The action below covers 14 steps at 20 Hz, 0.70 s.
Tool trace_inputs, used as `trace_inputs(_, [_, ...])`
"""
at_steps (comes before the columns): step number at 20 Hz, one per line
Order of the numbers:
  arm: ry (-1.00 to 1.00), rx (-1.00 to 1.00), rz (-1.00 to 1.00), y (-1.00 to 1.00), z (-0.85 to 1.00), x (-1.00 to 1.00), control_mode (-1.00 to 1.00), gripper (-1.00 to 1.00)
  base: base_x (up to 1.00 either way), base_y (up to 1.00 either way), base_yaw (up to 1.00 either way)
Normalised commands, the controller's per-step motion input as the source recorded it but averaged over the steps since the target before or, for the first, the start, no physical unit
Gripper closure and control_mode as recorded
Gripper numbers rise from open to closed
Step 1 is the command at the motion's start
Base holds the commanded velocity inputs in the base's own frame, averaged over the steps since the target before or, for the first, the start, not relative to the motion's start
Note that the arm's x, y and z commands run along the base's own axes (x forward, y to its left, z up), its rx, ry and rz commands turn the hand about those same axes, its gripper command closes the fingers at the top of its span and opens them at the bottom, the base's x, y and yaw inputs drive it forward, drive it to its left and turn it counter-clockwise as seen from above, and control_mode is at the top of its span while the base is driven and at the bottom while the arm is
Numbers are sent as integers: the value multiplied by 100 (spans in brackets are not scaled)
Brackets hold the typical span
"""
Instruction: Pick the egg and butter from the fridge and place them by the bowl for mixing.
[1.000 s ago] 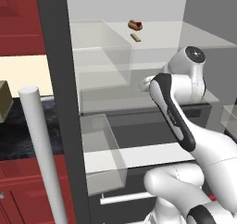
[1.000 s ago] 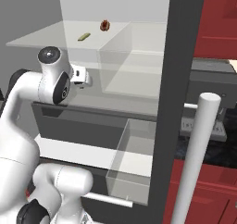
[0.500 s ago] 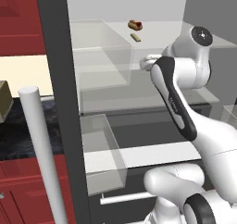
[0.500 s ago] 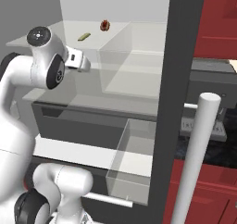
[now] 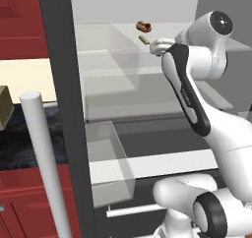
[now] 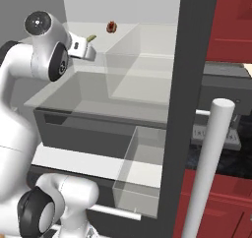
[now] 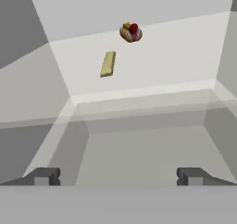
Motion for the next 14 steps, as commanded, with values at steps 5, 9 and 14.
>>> trace_inputs(5, [-33, -2, 0, 1, 27, 19, -100, -100, 0, 0, 0])
trace_inputs(9, [0, 0, 0, 14, 31, 47, -100, -100, 0, 0, 0])
trace_inputs(14, [5, -4, 0, 16, 15, 63, -100, -100, 0, 0, 0])
